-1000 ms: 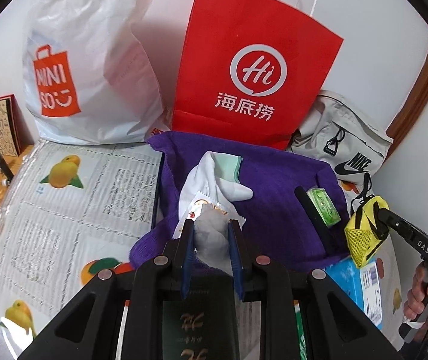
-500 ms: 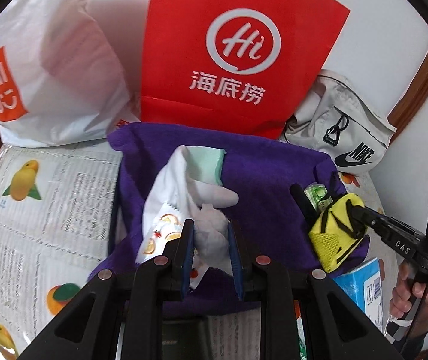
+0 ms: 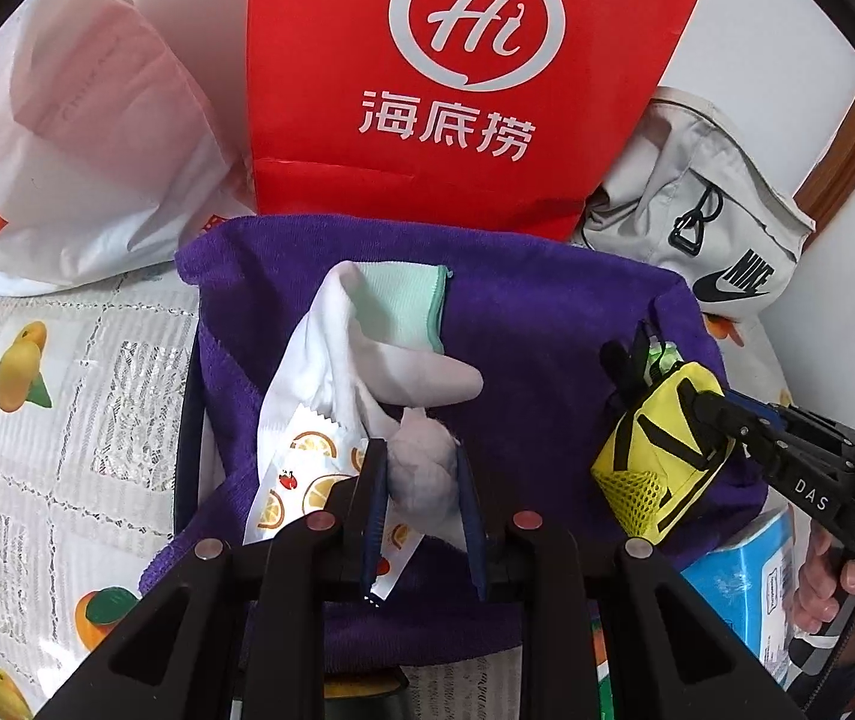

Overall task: Organize soft objects
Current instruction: 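Open the left gripper onto the towel while the right gripper releases the yellow pouch beside it, then grasp the green snack packet with the right gripper while the left gripper reaches toward the black strap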

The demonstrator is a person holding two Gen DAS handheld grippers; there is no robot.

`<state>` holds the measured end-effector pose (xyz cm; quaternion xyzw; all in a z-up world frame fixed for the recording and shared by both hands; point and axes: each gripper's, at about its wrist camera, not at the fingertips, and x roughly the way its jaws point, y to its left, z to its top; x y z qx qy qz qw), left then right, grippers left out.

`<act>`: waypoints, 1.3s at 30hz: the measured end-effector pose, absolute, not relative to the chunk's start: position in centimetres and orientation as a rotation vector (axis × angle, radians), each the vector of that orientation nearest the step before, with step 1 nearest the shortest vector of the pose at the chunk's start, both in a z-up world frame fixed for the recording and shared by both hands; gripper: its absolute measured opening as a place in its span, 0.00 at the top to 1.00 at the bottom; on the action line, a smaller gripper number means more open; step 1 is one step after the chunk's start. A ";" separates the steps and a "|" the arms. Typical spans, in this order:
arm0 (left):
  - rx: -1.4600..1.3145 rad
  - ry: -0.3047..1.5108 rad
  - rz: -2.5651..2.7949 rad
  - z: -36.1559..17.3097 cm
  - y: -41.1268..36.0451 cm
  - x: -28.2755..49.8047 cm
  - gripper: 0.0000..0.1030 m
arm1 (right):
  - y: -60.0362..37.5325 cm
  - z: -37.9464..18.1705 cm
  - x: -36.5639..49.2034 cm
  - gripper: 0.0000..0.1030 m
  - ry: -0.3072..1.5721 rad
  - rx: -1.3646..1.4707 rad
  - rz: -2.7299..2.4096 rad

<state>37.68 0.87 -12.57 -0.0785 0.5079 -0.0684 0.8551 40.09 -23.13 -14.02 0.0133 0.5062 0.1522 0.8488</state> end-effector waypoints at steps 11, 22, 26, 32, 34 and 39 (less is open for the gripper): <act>-0.167 1.056 -0.140 -11.9 1.5 37.4 0.52 | -23.5 -13.3 39.3 0.59 1.052 0.024 0.333; -0.163 1.005 -0.112 -8.6 3.0 33.8 0.43 | -24.3 -9.0 33.1 0.46 0.956 0.041 0.326; -0.172 0.992 -0.095 -7.7 4.3 31.4 0.43 | -22.8 -7.6 29.0 0.46 0.951 0.050 0.400; -0.219 0.975 -0.088 -7.4 6.2 27.9 0.43 | -19.6 -9.0 22.7 0.50 1.032 0.052 0.497; -0.240 0.970 -0.092 -7.4 6.7 26.9 0.43 | -18.6 -10.0 21.5 0.54 1.070 0.045 0.518; -0.251 0.954 -0.123 -7.6 7.2 24.9 0.43 | -15.6 -12.6 19.5 0.55 1.147 -0.077 0.490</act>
